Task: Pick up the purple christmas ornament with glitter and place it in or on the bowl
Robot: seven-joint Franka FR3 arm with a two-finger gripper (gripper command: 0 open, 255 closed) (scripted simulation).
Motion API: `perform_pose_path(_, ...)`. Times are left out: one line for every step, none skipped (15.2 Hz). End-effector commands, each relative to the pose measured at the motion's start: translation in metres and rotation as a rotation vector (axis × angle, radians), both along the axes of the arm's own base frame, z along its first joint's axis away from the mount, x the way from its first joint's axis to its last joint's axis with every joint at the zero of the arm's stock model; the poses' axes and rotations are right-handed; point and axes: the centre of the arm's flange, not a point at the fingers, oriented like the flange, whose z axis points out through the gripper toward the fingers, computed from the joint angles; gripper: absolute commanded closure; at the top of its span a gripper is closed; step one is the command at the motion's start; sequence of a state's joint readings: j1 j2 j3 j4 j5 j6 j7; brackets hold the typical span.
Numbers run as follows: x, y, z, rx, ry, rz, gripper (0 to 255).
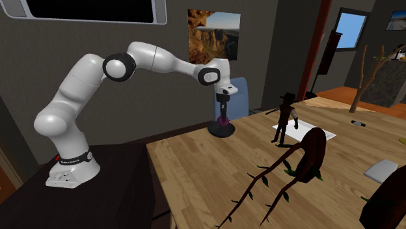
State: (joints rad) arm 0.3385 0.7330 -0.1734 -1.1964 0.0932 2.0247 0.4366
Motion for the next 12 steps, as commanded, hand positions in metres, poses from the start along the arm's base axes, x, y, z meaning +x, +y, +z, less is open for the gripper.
perform_pose_path(0.0, 0.001, -0.012, 0.0, -0.001, 0.0, 255)
perform_pose_path(0.0, 0.001, -0.017, 0.0, -0.001, 0.0, 255)
perform_pose_path(0.0, 0.001, -0.02, 0.0, -0.001, 0.0, 255)
perform_pose_path(0.0, 0.001, -0.02, 0.0, -0.001, 0.0, 255)
perform_pose_path(0.0, 0.001, -0.02, 0.0, -0.001, 0.0, 255)
perform_pose_path(0.0, 0.001, -0.02, 0.0, -0.001, 0.0, 255)
perform_pose_path(0.0, 0.001, -0.02, 0.0, -0.001, 0.0, 255)
perform_pose_path(0.0, 0.001, -0.02, 0.0, -0.001, 0.0, 255)
perform_pose_path(0.0, 0.001, -0.017, 0.002, -0.007, 0.0, 255)
perform_pose_path(0.0, 0.001, -0.017, 0.002, -0.007, 0.0, 0)
perform_pose_path(-0.016, 0.012, -0.023, -0.031, -0.039, -0.094, 0)
perform_pose_path(-0.03, 0.025, -0.03, -0.063, -0.072, -0.189, 0)
